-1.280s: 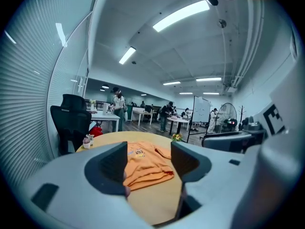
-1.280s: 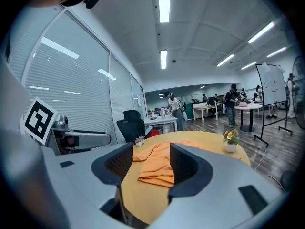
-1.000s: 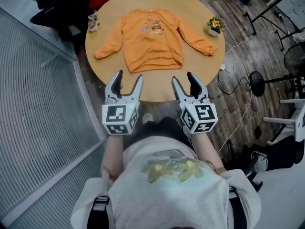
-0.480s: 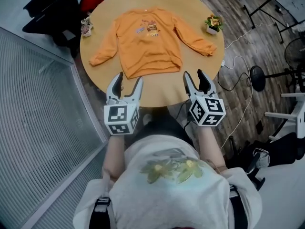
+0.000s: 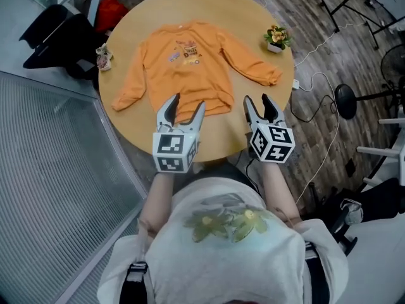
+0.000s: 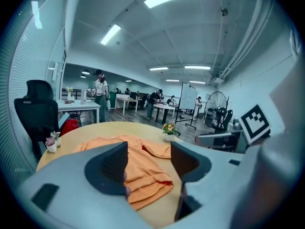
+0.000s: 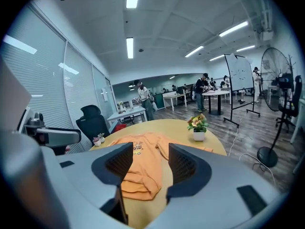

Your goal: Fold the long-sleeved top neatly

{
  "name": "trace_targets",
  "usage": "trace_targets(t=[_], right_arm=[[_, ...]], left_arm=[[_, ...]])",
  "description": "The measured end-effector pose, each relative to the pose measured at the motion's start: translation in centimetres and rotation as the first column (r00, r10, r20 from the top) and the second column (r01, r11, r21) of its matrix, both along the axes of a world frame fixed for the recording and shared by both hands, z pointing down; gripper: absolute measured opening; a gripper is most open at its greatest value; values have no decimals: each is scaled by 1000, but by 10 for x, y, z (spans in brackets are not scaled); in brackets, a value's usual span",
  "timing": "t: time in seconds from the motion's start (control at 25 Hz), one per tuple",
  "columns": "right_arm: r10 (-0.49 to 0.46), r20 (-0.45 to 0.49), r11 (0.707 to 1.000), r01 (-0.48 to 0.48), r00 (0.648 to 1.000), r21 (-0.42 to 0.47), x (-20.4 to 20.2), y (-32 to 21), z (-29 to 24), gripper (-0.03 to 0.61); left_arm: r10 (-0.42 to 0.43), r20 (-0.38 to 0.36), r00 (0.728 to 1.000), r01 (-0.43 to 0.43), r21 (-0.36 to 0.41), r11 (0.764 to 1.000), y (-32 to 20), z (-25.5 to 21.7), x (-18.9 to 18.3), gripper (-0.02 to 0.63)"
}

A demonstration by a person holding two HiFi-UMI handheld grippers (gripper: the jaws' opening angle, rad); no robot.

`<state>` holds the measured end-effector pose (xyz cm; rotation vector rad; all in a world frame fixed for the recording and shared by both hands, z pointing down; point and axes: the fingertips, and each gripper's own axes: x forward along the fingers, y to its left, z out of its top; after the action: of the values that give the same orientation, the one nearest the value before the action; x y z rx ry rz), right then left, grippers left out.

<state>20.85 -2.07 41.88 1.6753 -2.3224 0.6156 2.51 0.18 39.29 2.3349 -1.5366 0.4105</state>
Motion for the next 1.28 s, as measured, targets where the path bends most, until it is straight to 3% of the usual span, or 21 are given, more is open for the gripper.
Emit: trace_targets(t=[0.24, 0.4, 0.64, 0.76, 1.12, 1.2, 1.28], right_arm=[[104, 14, 993, -103, 994, -63, 41, -42, 32, 235], [218, 89, 964, -201, 972, -175, 71, -61, 71, 235], [402, 127, 890, -354, 907, -288, 116, -90, 121, 235], [486, 147, 839, -413, 861, -356, 131, -100, 147, 235], [642, 205, 713, -477, 738, -514, 149, -118, 207, 233], [669, 214, 690, -489, 711, -534, 153, -121, 215, 191], [685, 215, 677, -498, 696, -541, 157, -124, 218, 65]], left_arm=[[71, 21, 997, -71, -30, 997, -43, 13, 43, 265], [101, 39, 994, -98, -68, 993, -60, 26, 60, 265], [138, 51, 989, -131, -118, 984, -77, 48, 77, 265], [147, 56, 988, -139, -132, 982, -86, 54, 85, 265], [178, 90, 980, -162, -164, 973, -101, 72, 95, 265], [177, 94, 980, -158, -176, 972, -102, 76, 92, 265], [169, 98, 981, -149, -185, 971, -102, 78, 86, 265]])
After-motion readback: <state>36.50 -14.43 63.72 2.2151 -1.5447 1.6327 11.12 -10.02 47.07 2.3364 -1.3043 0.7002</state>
